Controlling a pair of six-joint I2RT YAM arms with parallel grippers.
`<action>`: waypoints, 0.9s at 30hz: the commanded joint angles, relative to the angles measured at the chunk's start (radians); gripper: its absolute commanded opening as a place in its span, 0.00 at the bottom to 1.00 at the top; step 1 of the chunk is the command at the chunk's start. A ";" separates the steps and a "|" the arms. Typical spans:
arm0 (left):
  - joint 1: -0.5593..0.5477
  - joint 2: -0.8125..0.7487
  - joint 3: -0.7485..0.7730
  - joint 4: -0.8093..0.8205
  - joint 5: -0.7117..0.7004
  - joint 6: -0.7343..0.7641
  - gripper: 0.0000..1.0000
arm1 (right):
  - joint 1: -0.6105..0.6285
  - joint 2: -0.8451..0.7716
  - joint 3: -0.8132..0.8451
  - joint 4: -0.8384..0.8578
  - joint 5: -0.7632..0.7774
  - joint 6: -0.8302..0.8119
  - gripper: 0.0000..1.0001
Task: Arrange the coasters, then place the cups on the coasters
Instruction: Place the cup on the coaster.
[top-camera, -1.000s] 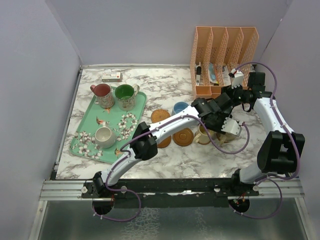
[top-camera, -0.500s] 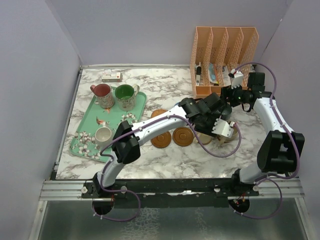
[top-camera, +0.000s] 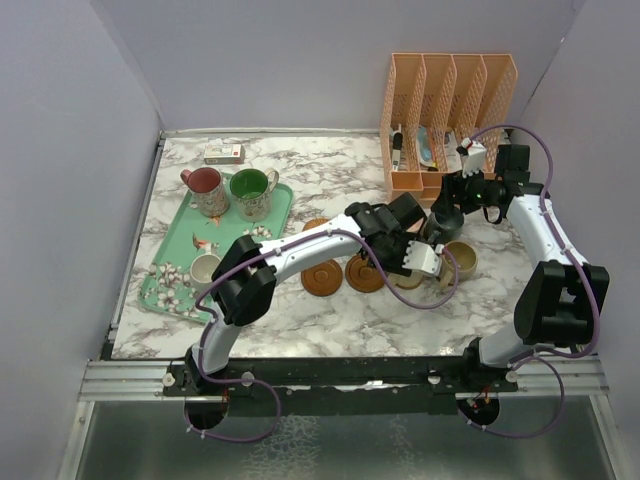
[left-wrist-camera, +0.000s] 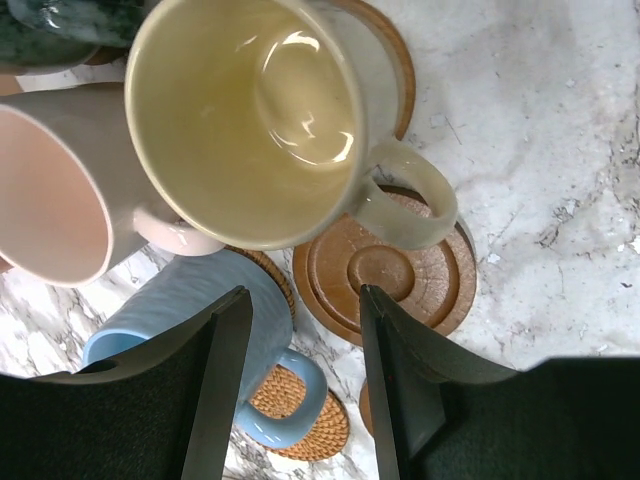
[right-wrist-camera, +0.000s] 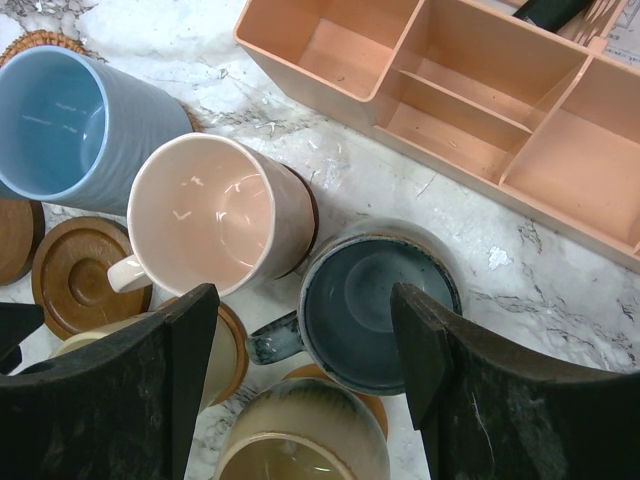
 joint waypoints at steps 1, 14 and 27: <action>0.005 0.008 -0.008 0.048 0.003 -0.040 0.51 | -0.007 -0.003 -0.001 0.002 -0.025 -0.012 0.70; 0.005 0.015 -0.062 0.084 0.021 -0.114 0.54 | -0.007 -0.004 -0.001 0.002 -0.027 -0.012 0.70; 0.005 0.037 -0.069 0.094 0.054 -0.151 0.55 | -0.007 -0.004 -0.001 0.000 -0.028 -0.014 0.70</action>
